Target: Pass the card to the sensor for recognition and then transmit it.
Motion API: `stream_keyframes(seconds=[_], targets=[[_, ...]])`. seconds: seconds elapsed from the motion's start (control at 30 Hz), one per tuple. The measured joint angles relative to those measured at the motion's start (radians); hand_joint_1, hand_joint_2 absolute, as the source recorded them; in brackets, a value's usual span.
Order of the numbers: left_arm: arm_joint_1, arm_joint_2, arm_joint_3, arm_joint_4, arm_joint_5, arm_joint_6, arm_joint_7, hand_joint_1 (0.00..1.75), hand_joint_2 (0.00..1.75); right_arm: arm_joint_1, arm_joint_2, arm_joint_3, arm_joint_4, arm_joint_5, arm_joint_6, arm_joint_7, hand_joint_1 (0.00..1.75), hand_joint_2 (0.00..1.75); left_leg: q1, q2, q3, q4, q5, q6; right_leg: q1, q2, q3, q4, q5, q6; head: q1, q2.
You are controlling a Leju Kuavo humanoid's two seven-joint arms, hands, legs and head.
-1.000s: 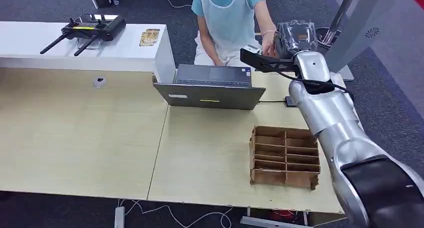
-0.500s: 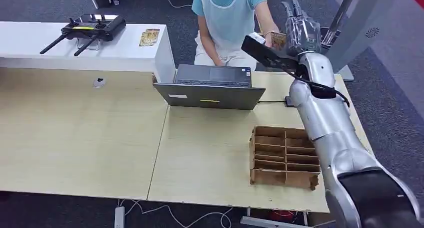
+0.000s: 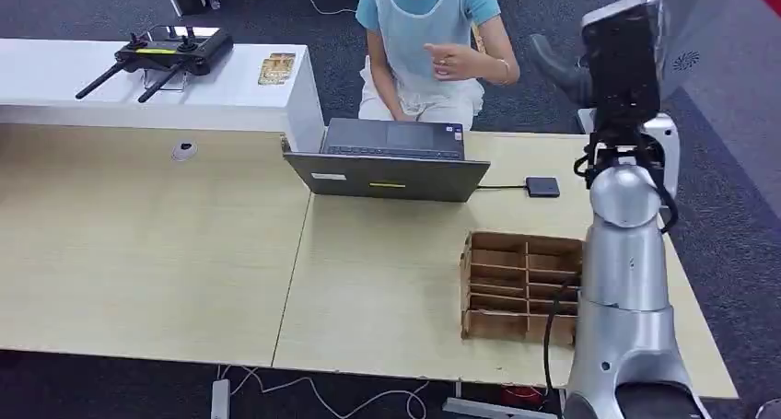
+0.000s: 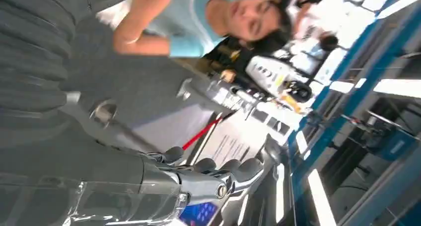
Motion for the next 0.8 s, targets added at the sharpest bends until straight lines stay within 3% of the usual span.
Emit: stream_keyframes(seconds=[0.17,0.37,0.53,0.8], targets=[[0.003,0.000,0.001,0.000,0.003,0.006,0.000,0.00,0.00,0.108,-0.014,-0.034,-0.114,-0.285,0.069,-0.049,0.00,1.75,0.000,0.000,0.000,0.000,0.000,0.000,0.000,0.000,0.000,-0.001,0.000,0.000,0.000,0.000],[0.014,0.000,0.009,0.000,0.003,0.016,-0.005,0.00,0.00,0.282,-0.079,-0.055,-0.232,-0.398,0.107,-0.124,0.00,1.75,0.000,0.000,0.000,0.000,-0.001,0.000,0.000,0.000,0.000,-0.001,0.000,0.000,0.000,0.000],[0.018,0.000,0.039,0.000,0.003,0.027,-0.006,0.00,0.00,0.444,-0.134,-0.070,-0.332,-0.391,0.119,-0.181,0.00,1.75,0.000,0.000,0.000,0.000,-0.002,0.000,0.000,0.000,0.000,-0.002,-0.001,0.000,0.000,0.000],[0.029,0.000,0.101,0.000,0.003,0.041,-0.023,0.00,0.00,0.775,-0.160,-0.079,-0.501,-0.214,0.009,-0.280,0.00,1.75,0.000,-0.001,0.000,-0.001,-0.004,0.002,0.000,-0.001,0.000,-0.002,-0.003,0.000,0.000,0.000]])
